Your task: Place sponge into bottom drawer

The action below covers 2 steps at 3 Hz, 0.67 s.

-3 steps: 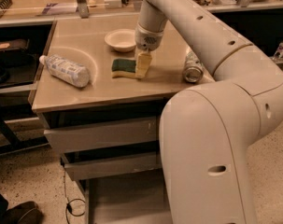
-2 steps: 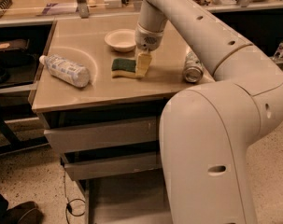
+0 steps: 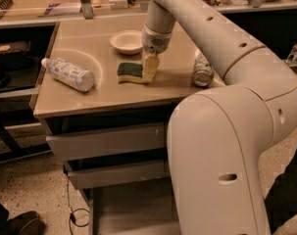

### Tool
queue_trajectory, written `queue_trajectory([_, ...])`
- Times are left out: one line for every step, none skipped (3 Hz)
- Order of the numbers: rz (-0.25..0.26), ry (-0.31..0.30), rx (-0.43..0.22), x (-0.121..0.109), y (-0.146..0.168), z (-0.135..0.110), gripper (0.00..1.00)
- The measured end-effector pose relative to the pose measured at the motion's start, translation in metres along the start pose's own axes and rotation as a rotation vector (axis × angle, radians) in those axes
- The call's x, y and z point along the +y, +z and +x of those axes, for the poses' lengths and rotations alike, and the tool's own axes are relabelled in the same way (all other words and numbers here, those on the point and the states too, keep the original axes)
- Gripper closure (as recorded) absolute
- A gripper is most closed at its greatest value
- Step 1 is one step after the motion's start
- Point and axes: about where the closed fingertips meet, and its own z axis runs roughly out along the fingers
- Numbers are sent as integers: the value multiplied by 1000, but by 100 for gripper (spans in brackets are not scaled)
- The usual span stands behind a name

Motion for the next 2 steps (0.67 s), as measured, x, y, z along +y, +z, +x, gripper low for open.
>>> queue_trajectory([31, -8, -9, 1, -5, -2, 100])
queue_trajectory([60, 15, -13, 23, -18, 4, 100])
